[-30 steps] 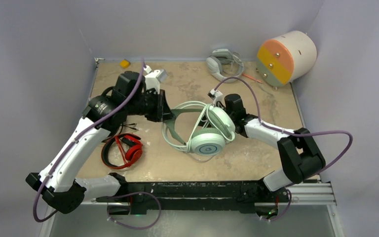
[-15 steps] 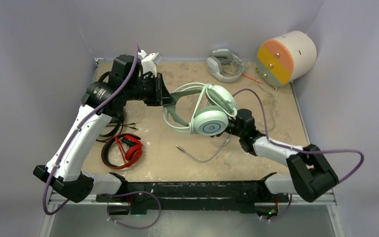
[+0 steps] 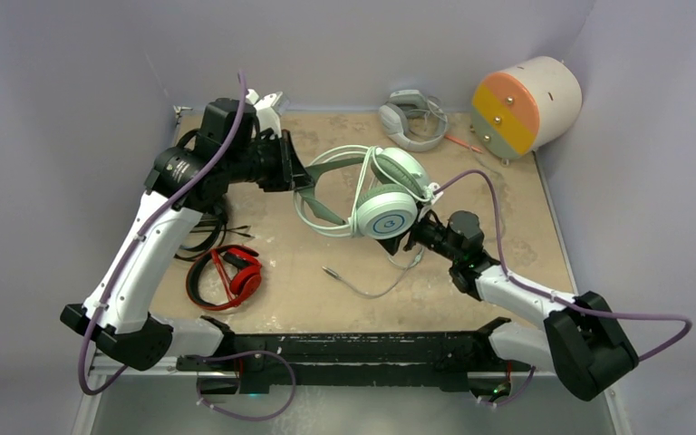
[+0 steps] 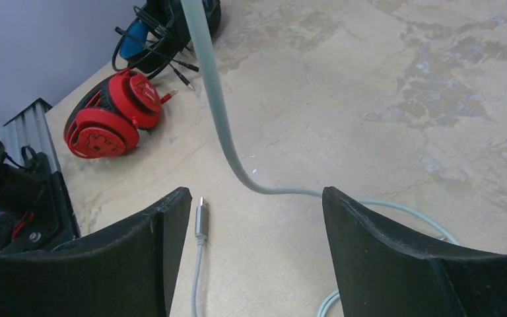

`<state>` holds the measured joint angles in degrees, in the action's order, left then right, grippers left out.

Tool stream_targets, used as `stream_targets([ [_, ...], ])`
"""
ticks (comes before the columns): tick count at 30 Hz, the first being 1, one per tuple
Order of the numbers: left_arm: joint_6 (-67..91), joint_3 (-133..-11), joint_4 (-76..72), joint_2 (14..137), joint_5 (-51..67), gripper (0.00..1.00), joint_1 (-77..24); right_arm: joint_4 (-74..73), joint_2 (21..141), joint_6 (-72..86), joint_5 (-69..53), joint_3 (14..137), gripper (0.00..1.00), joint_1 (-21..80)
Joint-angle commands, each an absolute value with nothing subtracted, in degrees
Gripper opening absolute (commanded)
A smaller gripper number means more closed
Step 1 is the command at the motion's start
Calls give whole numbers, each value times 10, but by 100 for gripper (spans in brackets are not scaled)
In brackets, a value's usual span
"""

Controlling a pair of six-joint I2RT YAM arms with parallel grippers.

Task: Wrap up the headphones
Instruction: Wrap the headphones cable around the headphones.

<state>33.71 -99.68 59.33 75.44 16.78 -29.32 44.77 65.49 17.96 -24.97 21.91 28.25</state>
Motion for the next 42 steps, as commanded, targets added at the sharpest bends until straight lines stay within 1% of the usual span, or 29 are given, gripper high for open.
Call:
stream_targets([
  [1, 373, -1049, 583, 735, 174, 0, -290, 536, 678, 142, -241, 221, 76, 285],
  [5, 378, -1064, 592, 736, 170, 0, -290, 607, 740, 149, -269, 243, 76, 285],
  [7, 380, -1068, 595, 739, 171, 0, -290, 646, 783, 158, -271, 254, 74, 285],
  [10, 382, -1070, 591, 745, 178, 0, -290, 714, 845, 175, -282, 269, 69, 285],
  [13, 398, -1048, 556, 751, 219, 0, -289, 775, 900, 202, -297, 287, 64, 287],
  [15, 412, -1042, 537, 760, 238, 0, -289, 796, 927, 214, -305, 301, 56, 294],
  [16, 416, -1044, 532, 764, 240, 0, -288, 800, 934, 215, -305, 304, 43, 300],
  [17, 419, -1049, 529, 767, 236, 0, -285, 803, 938, 215, -303, 303, 34, 307],
  [19, 427, -1055, 524, 773, 229, 0, -273, 813, 935, 218, -290, 288, 18, 323],
  [21, 441, -1050, 507, 776, 241, 0, -249, 817, 922, 229, -280, 265, 9, 348],
  [22, 451, -1042, 496, 779, 248, 0, -235, 812, 912, 230, -277, 258, 7, 359],
  [26, 489, -1026, 465, 797, 259, 0, -184, 776, 845, 226, -239, 208, 6, 446],
  [30, 529, -991, 412, 795, 239, 0, -158, 739, 791, 235, -224, 175, 4, 509],
  [32, 538, -966, 388, 790, 207, 0, -156, 716, 761, 246, -231, 170, 0, 531],
  [34, 538, -940, 378, 781, 147, 0, -156, 676, 721, 252, -238, 172, 0, 550],
  [38, 523, -856, 359, 747, -13, 0, -156, 521, 627, 250, -222, 205, 1, 576],
  [40, 515, -822, 348, 737, -62, 0, -157, 404, 597, 248, -220, 244, 3, 577],
  [42, 512, -798, 347, 735, -83, 0, -157, 302, 590, 239, -219, 296, 3, 576],
])
